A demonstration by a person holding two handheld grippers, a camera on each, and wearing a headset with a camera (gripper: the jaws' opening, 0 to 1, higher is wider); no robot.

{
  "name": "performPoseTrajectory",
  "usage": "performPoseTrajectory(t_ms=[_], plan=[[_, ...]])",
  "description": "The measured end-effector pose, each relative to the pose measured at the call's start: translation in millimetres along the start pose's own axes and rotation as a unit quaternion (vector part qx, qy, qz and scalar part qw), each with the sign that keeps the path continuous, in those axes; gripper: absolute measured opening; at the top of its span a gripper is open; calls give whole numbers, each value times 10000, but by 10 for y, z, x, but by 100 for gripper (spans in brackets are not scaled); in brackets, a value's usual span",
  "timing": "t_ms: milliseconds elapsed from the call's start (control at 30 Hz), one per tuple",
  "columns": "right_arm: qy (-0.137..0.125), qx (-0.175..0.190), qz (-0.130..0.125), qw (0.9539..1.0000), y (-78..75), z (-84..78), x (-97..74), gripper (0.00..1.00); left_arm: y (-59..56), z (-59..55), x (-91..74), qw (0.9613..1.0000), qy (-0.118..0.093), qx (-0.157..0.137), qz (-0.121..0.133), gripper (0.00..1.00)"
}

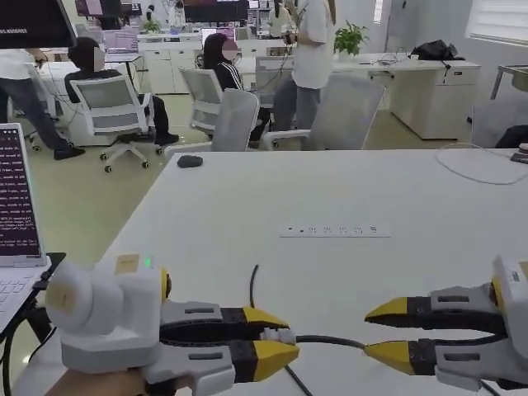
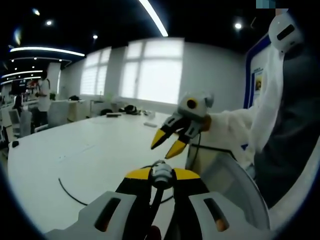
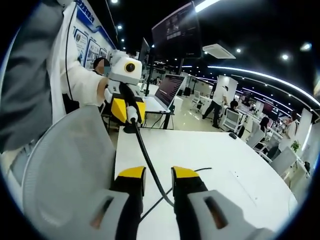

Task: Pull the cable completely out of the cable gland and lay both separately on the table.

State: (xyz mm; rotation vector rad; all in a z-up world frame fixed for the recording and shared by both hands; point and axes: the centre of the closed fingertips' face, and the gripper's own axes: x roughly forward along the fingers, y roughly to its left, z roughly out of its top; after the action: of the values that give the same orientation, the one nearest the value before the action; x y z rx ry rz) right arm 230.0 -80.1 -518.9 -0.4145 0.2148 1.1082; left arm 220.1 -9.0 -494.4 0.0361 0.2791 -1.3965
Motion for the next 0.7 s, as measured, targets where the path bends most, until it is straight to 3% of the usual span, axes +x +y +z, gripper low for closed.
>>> performPoseTrajectory(t_ms=[200, 300, 500, 700], plan=[[-240, -152, 181, 9994, 76, 216, 87, 22, -5, 27, 16, 10000, -27, 5, -23, 17], [-335, -251, 389, 9984, 169, 314, 173, 21, -19, 41, 33, 10000, -46, 16, -58, 17], [-315, -405, 627, 9967, 285, 381, 328, 19, -55, 40, 54, 9999, -46, 21, -114, 17], [-380, -462, 771, 9952, 345, 436, 390, 10, -74, 33, 51, 9999, -55, 18, -121, 17]])
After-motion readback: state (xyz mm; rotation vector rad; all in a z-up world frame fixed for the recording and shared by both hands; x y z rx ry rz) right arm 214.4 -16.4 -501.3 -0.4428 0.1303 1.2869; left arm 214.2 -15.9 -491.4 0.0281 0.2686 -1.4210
